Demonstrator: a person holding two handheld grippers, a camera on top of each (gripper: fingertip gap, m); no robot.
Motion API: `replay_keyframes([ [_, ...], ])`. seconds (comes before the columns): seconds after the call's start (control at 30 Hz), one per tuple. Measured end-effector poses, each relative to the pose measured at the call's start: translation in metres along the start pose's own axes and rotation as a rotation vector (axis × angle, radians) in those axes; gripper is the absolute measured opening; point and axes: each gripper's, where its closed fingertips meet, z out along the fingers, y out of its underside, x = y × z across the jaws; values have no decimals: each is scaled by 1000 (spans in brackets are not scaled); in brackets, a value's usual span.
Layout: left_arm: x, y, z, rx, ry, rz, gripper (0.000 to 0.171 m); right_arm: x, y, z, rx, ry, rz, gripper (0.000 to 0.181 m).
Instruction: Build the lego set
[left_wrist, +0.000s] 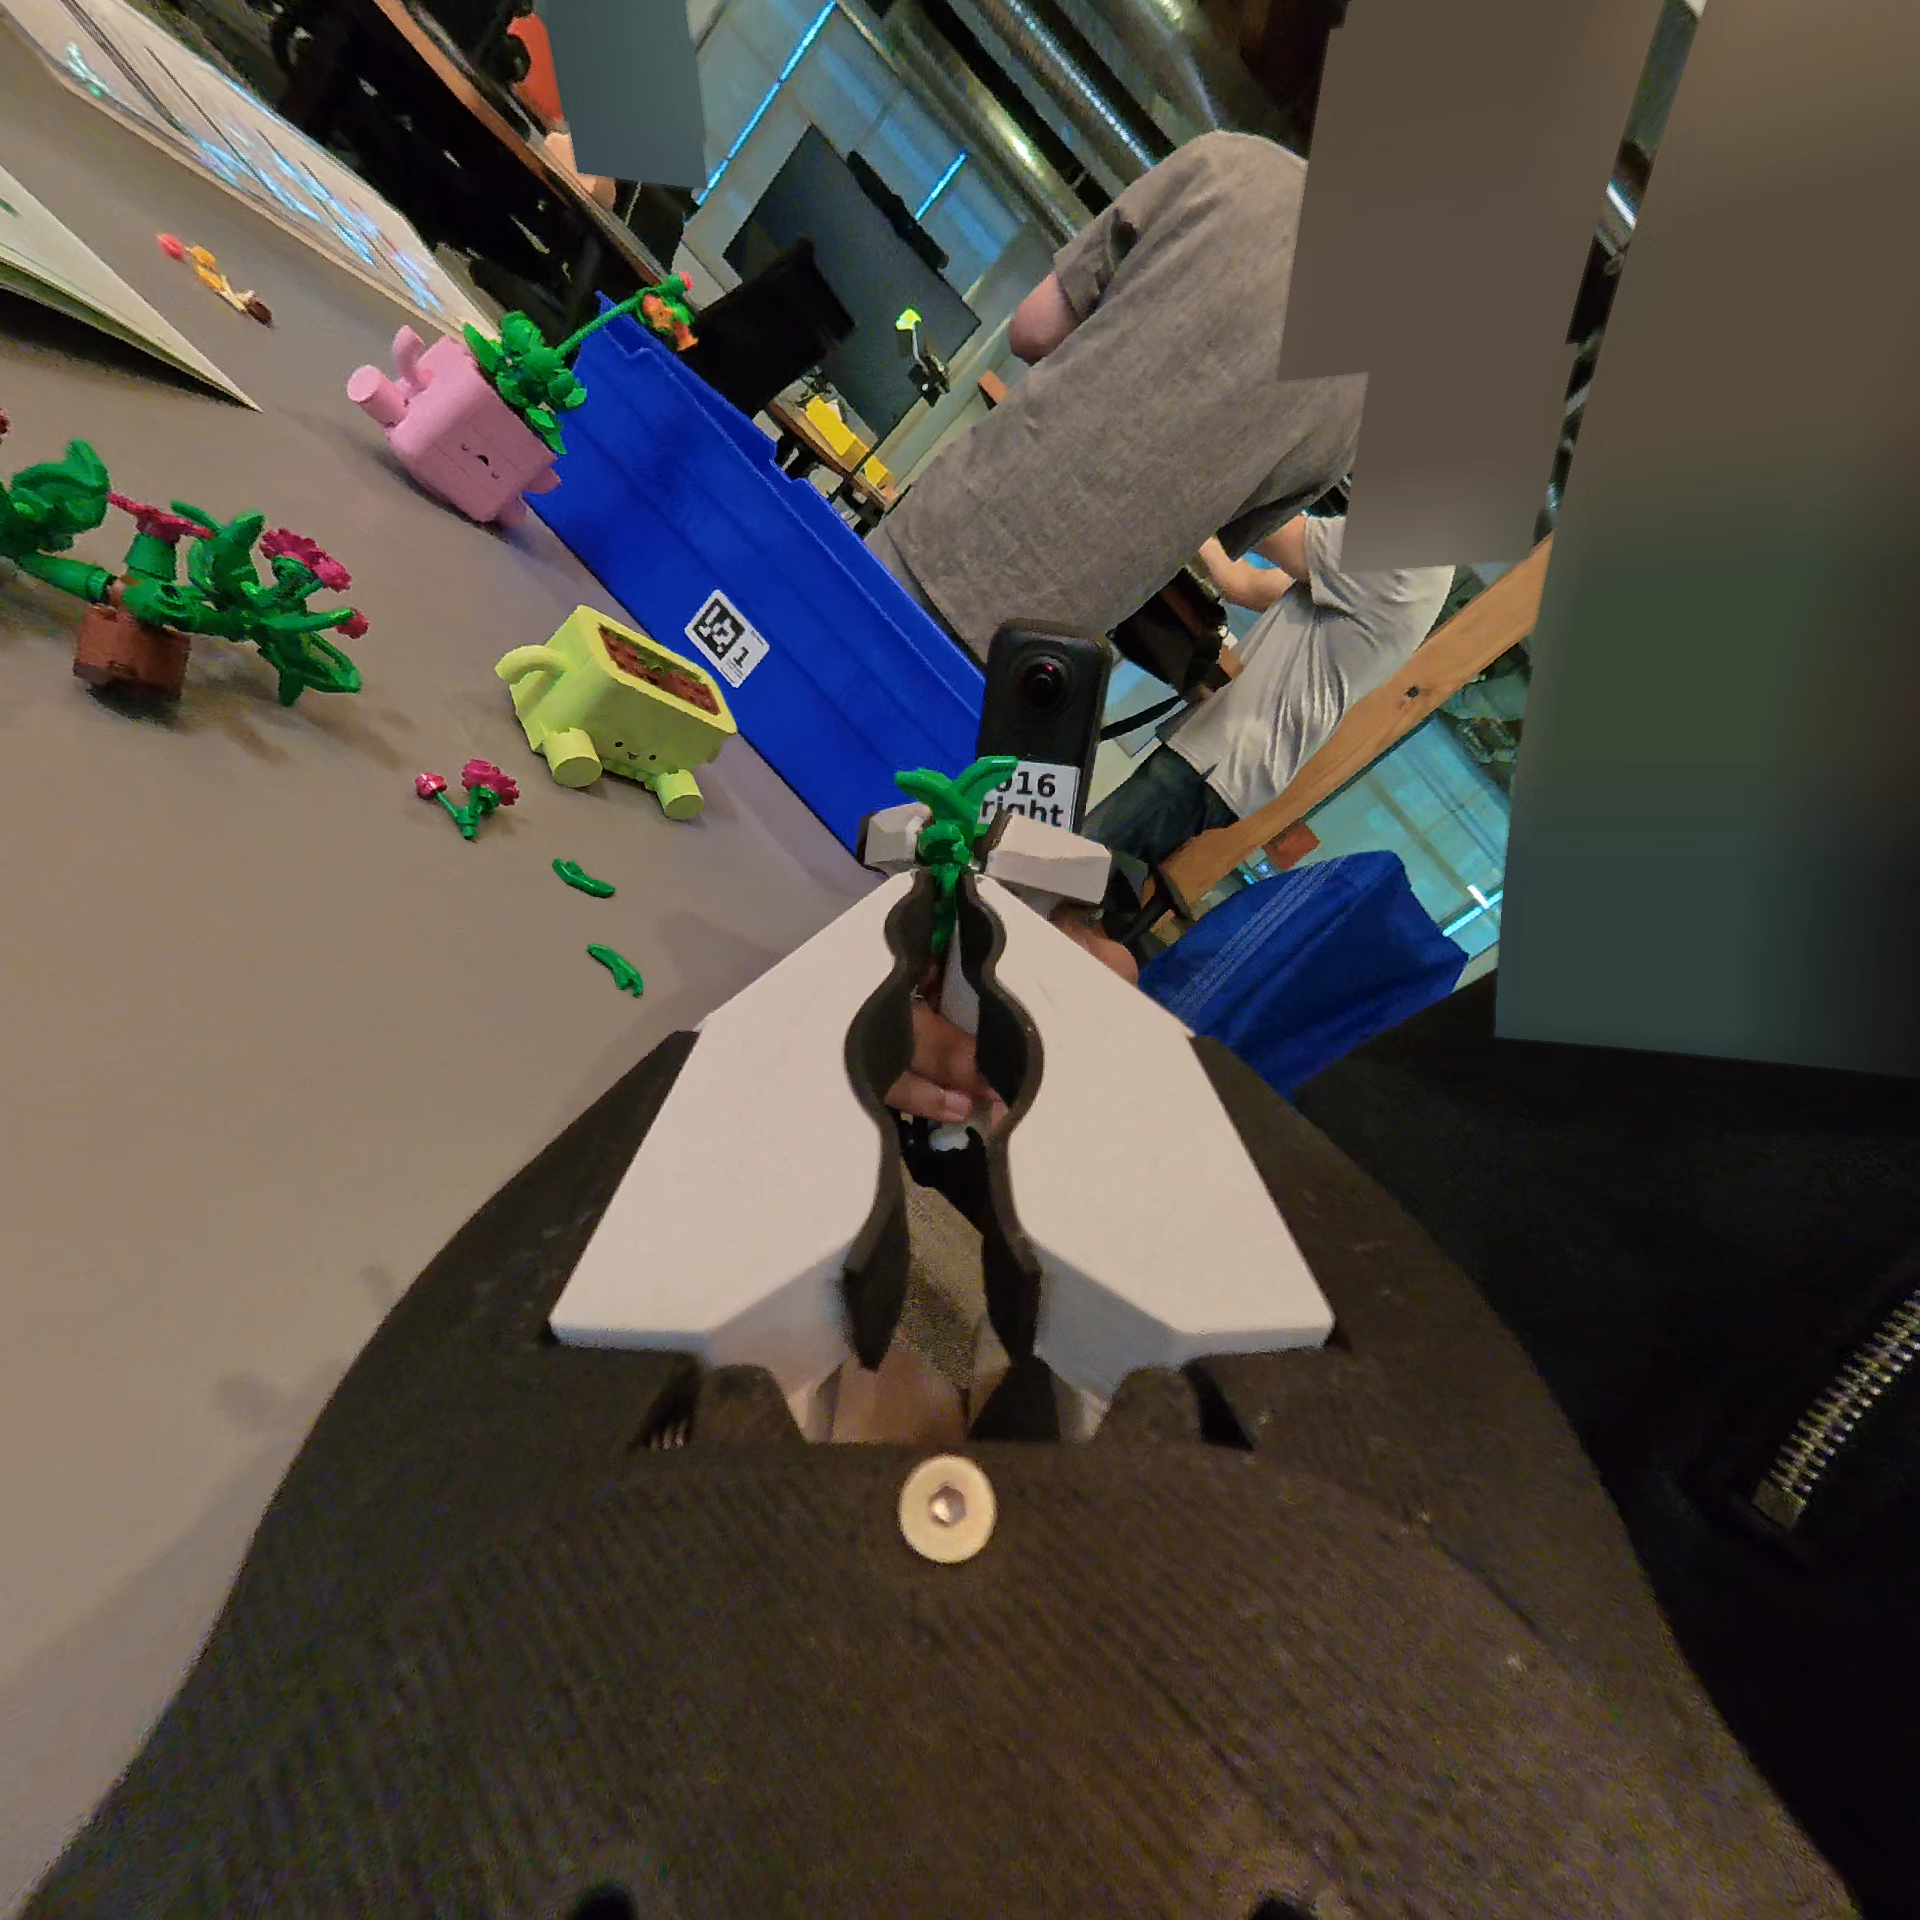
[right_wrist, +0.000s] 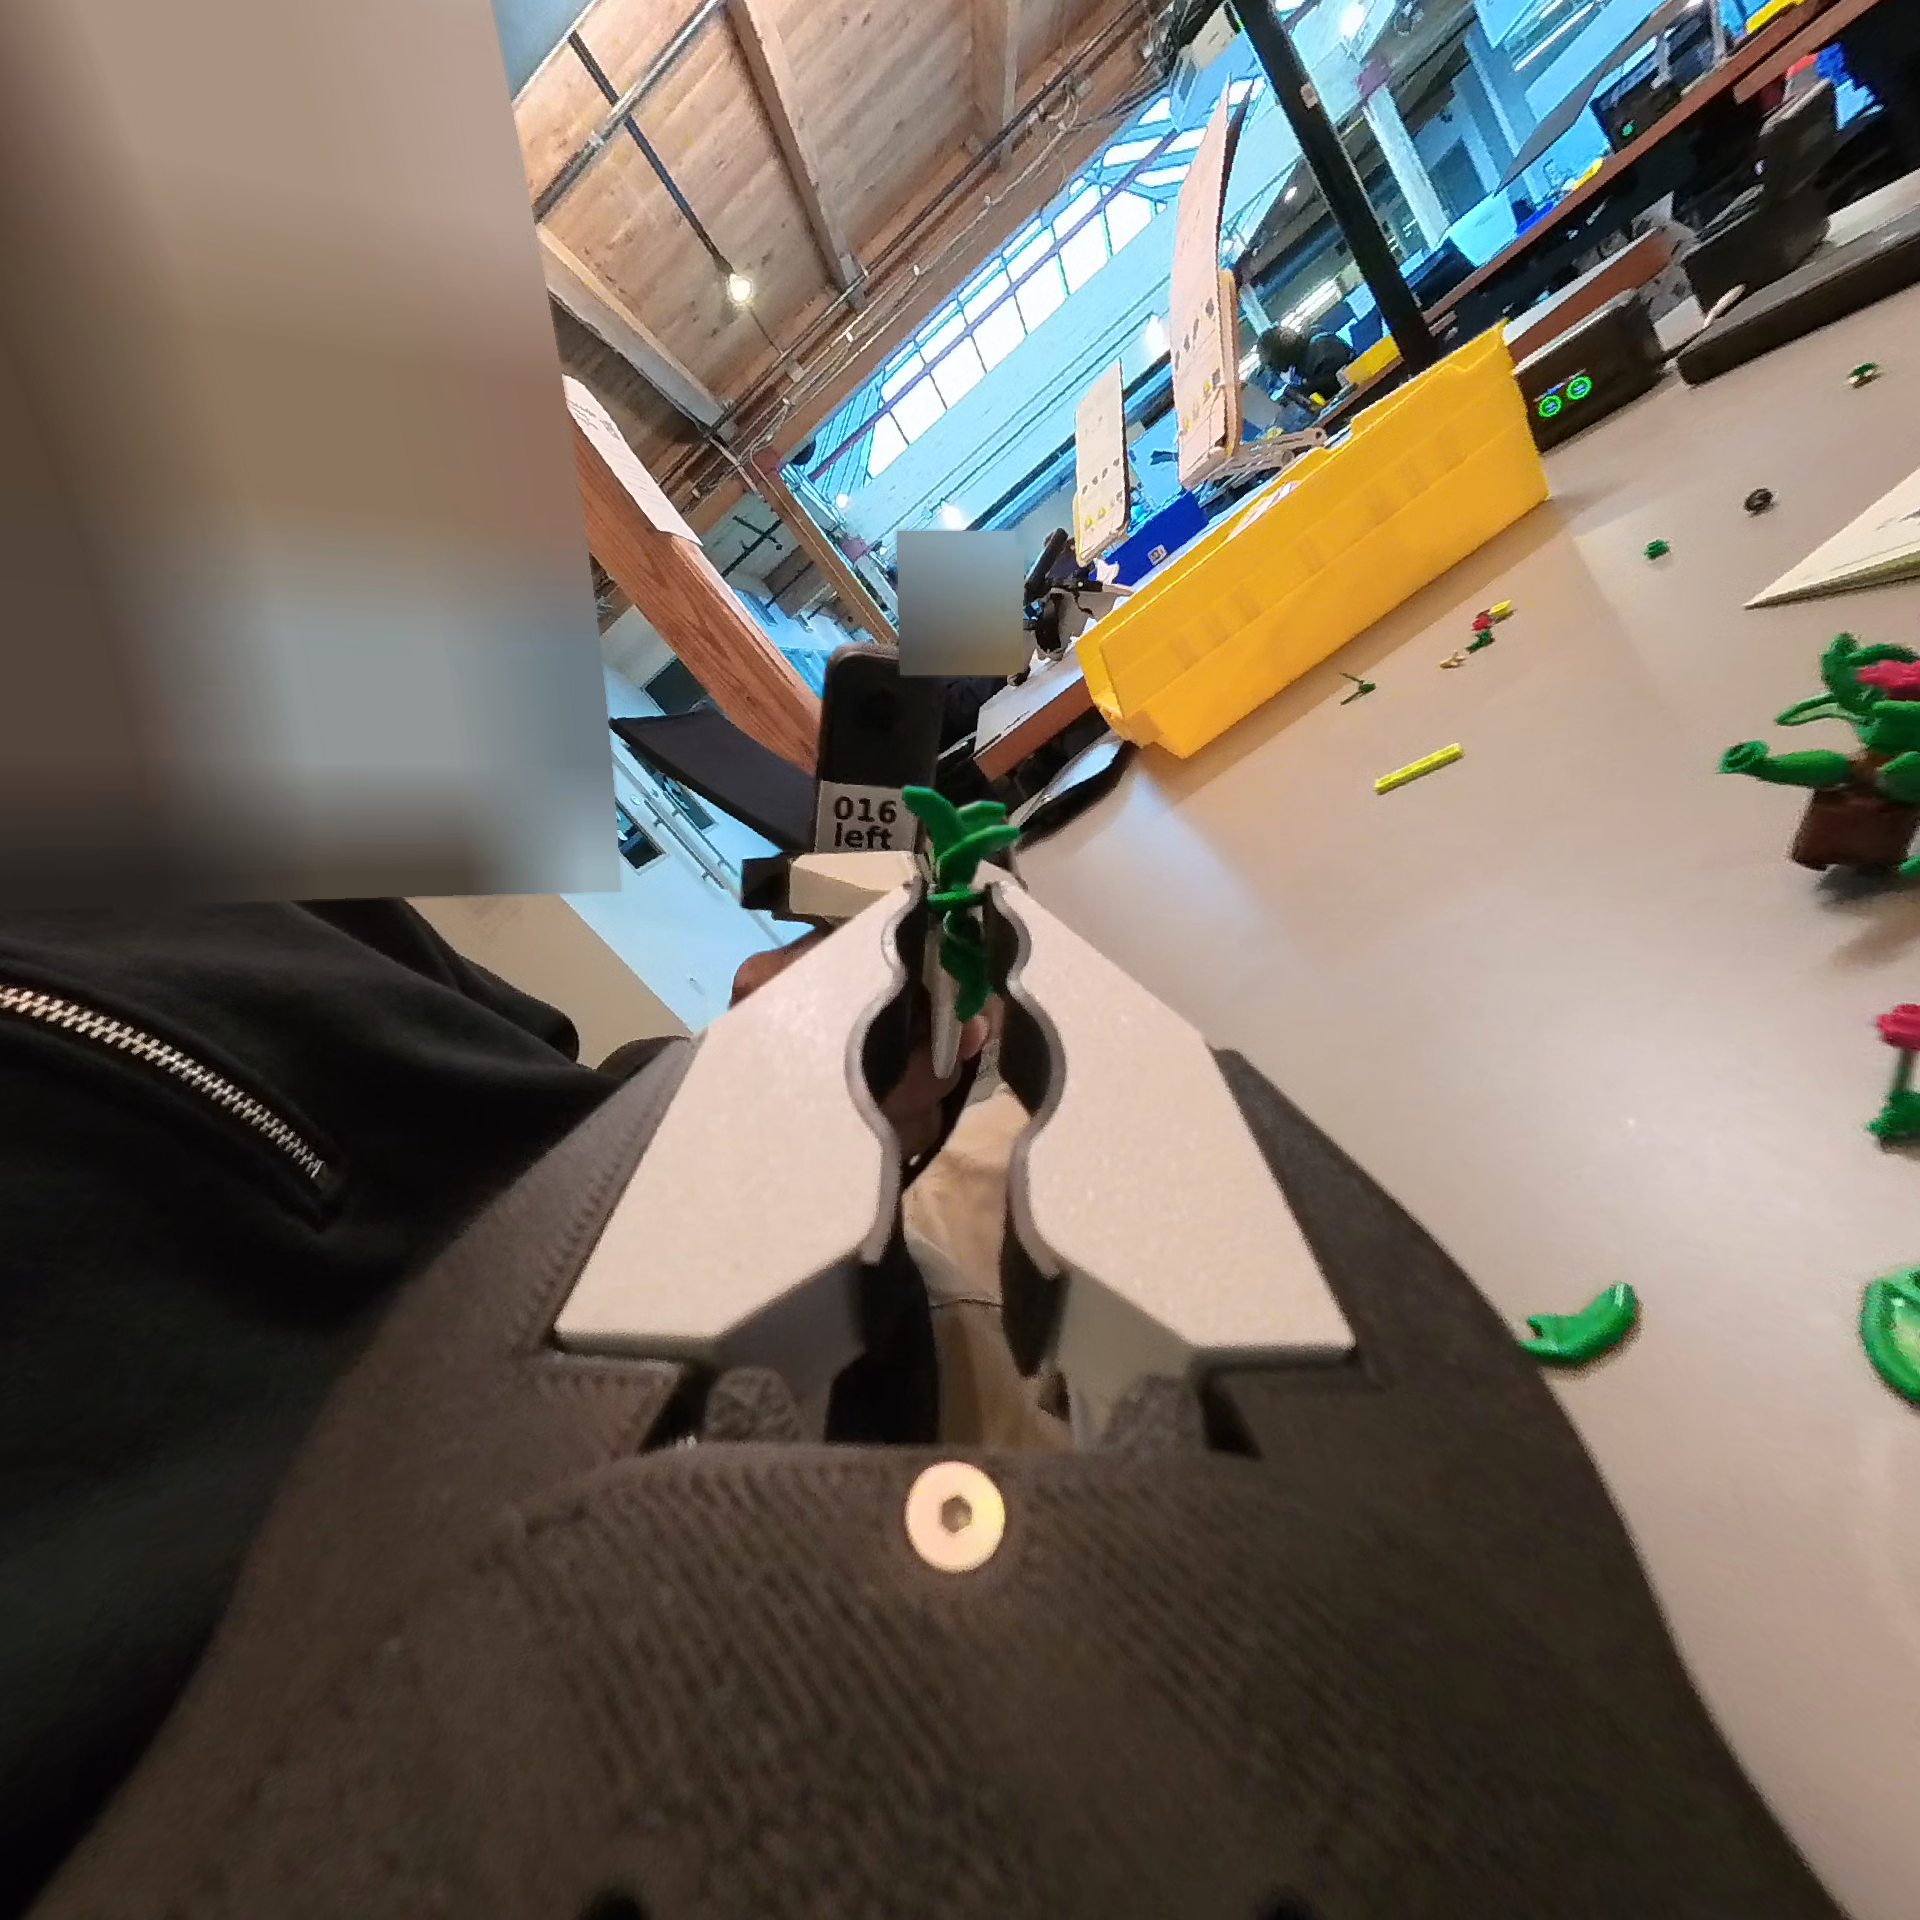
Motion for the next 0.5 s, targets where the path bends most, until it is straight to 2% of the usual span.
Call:
replay_keyframes([
  [0.27,-1,-4,-5,27,10,-30,0,-1,2,2,-19,-14,4,9],
  [0.33,-4,-8,-8,55,-1,-50,0,1,-5,-1,22,-3,0,19],
  [0.5,-21,-14,-19,111,-41,-137,1,9,-17,-14,59,37,-14,20],
])
